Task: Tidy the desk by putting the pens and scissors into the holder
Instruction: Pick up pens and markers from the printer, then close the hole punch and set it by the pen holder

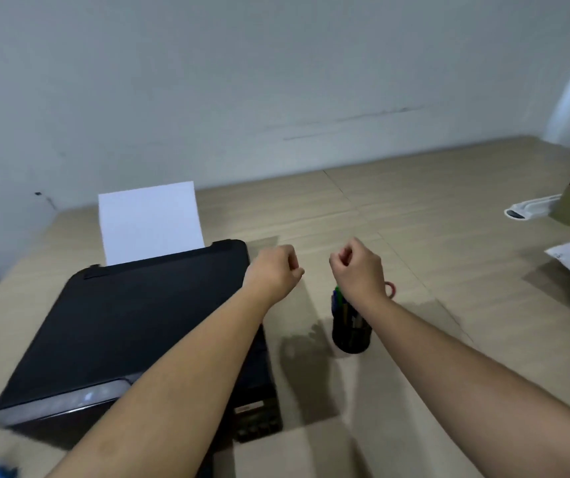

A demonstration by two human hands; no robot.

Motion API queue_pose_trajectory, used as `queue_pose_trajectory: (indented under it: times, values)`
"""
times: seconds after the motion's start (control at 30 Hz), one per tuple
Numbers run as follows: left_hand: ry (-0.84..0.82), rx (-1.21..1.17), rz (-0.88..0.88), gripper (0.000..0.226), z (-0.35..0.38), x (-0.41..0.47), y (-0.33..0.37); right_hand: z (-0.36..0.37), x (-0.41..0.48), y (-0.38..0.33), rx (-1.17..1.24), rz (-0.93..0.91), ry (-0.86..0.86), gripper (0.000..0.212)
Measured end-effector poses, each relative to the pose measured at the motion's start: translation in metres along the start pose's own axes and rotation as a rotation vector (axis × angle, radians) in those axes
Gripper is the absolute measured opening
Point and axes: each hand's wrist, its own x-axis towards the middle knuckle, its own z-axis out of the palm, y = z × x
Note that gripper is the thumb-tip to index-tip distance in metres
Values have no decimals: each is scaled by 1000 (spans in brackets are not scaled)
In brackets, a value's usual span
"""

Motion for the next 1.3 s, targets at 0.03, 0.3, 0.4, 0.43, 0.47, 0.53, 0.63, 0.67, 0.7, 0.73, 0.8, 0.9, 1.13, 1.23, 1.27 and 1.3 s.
queue_pose_trajectory:
  times: [0.03, 0.3, 0.4, 0.43, 0.47, 0.53, 0.63, 0.67, 0.7, 0.73, 0.8, 0.9, 1.13, 1.23, 1.27, 1.3]
  values:
    - [42, 1, 0, 11, -18, -4, -4, 3, -2, -22, 56, -47, 11, 21]
    - [460, 60, -358, 13, -196, -122, -185, 108, -144, -228, 479, -333, -380, 26]
    - [492, 123, -556, 14, -221, -195, -268, 157, -218, -260, 458, -438, -575, 26]
    - [484, 134, -618, 14, -225, -223, -298, 177, -246, -268, 428, -465, -654, 24]
    - [463, 136, -658, 14, -221, -243, -320, 194, -266, -269, 390, -470, -734, 22]
    - [392, 111, -736, 12, -209, -277, -357, 230, -300, -265, 288, -466, -902, 20]
    - [265, 45, -852, 11, -180, -312, -399, 280, -333, -246, 120, -421, -1035, 10]
    - [221, 14, -886, 17, -170, -321, -410, 294, -339, -239, 74, -382, -1053, 6]
    - [175, -26, -920, 26, -160, -330, -423, 309, -344, -233, 15, -339, -1070, 13]
    - [137, -72, -941, 34, -149, -336, -432, 322, -347, -226, -51, -304, -1090, 24]
    - [109, -209, -966, 43, -126, -347, -449, 347, -351, -214, -192, -292, -1139, 45]
    - [174, -407, -970, 33, -100, -352, -458, 370, -355, -203, -288, -262, -1186, 57]
    - [331, -561, -945, 23, -84, -363, -464, 382, -369, -186, -146, -130, -1111, 18]
    - [320, -797, -893, 29, -106, -370, -455, 367, -367, -193, 1, -108, -1116, 28]
    - [306, -863, -874, 30, -117, -371, -447, 356, -364, -198, 36, -106, -1113, 30]
    - [284, -896, -855, 31, -128, -371, -440, 346, -361, -203, 70, -101, -1123, 30]
